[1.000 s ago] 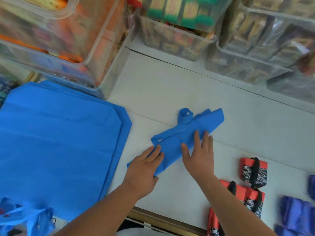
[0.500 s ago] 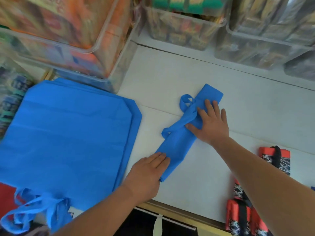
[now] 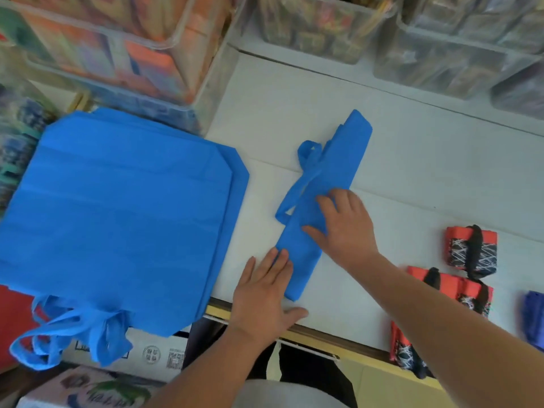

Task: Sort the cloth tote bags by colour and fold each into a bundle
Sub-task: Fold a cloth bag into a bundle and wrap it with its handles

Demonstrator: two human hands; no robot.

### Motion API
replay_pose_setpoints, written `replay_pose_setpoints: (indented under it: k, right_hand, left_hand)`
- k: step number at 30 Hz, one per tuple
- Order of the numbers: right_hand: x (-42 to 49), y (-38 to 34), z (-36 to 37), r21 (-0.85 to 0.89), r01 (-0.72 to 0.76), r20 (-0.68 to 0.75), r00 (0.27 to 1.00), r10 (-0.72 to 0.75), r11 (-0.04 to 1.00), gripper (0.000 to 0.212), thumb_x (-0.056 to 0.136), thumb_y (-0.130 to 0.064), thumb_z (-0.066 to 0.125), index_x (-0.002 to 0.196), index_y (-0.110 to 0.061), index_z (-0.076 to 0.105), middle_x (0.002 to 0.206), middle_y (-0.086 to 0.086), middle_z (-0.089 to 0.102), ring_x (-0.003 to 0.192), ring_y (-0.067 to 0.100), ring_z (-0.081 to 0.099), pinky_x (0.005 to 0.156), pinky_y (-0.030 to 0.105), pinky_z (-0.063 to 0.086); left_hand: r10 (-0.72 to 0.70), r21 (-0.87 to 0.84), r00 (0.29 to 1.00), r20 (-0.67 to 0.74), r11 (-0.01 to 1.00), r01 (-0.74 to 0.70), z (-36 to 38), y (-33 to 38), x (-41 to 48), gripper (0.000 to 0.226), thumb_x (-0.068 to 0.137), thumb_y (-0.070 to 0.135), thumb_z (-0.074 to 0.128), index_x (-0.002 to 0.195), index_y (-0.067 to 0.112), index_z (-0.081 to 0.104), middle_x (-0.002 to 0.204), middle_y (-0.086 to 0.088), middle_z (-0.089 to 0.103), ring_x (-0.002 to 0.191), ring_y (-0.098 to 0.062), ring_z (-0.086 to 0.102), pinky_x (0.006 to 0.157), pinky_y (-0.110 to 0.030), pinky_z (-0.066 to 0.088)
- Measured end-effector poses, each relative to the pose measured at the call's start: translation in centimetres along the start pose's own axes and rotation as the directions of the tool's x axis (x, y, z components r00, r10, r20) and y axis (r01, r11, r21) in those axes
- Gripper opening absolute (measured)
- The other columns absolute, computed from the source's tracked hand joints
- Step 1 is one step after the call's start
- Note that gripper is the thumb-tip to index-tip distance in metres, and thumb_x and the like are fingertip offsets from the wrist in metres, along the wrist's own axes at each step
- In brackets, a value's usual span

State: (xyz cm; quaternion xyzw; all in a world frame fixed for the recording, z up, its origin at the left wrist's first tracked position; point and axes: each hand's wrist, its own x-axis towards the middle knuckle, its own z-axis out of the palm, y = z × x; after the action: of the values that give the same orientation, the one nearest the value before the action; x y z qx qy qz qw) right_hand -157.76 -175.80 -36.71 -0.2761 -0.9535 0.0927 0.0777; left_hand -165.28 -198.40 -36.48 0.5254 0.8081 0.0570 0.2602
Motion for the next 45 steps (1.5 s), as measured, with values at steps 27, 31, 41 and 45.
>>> replay_pose_setpoints:
  k: [27, 31, 41, 45]
  right_hand:
    - [-5.5, -1.8, -5.4, 0.576, -0.586, 0.47, 0.808, 0.356, 0.57, 0.033, 0.101, -0.056, 0.042, 0.092, -0.031, 0.061, 0.082, -0.009, 0.069, 0.077, 0.005, 0.063, 0.073, 0.034, 0.051]
    - [-1.8, -1.7, -5.0, 0.41, -0.678, 0.416, 0.734, 0.537, 0.61, 0.048, 0.101, -0.062, 0.034, 0.078, -0.022, 0.048, 0.069, 0.001, 0.06, 0.064, 0.019, 0.057, 0.058, 0.037, 0.042]
    - [4.3, -0.9, -2.8, -0.035, -0.659, 0.531, 0.624, 0.573, 0.751, 0.04, 0.099, -0.06, 0.044, 0.113, -0.024, 0.044, 0.091, -0.006, 0.059, 0.073, 0.016, 0.06, 0.058, 0.031, 0.044]
    - [5.4, -0.2, -2.7, 0.087, -0.293, 0.334, 0.909, 0.249, 0.952, 0.082, 0.092, -0.035, 0.066, 0.155, -0.04, 0.015, 0.147, -0.003, 0.034, 0.114, 0.021, 0.054, 0.068, 0.035, 0.054]
  left_hand:
    - [0.089, -0.524, 0.964, 0.251, 0.85, 0.058, -10.0, 2.1, 3.6, 0.063, 0.078, 0.072, 0.068, 0.132, 0.061, 0.038, 0.127, 0.046, 0.045, 0.116, 0.021, 0.044, 0.097, -0.01, 0.039]
    - [-0.098, -0.466, 0.995, -0.015, 0.881, 0.08, -7.9, 1.2, 5.7, 0.039, 0.096, 0.056, 0.05, 0.128, 0.035, 0.056, 0.121, 0.013, 0.066, 0.111, -0.012, 0.061, 0.091, -0.039, 0.054]
    - [-0.169, -0.04, 0.972, -0.166, 0.986, 0.164, -6.1, -0.1, 8.4, 0.089, 0.09, 0.062, 0.058, 0.16, 0.036, 0.01, 0.155, 0.006, 0.031, 0.134, -0.022, 0.036, 0.103, -0.038, 0.043]
    - [-0.17, -0.016, 0.963, -0.209, 0.985, 0.17, -5.3, -0.7, 8.9, 0.091, 0.086, 0.065, 0.062, 0.16, 0.036, 0.017, 0.152, 0.004, 0.04, 0.128, -0.025, 0.042, 0.098, -0.04, 0.043]
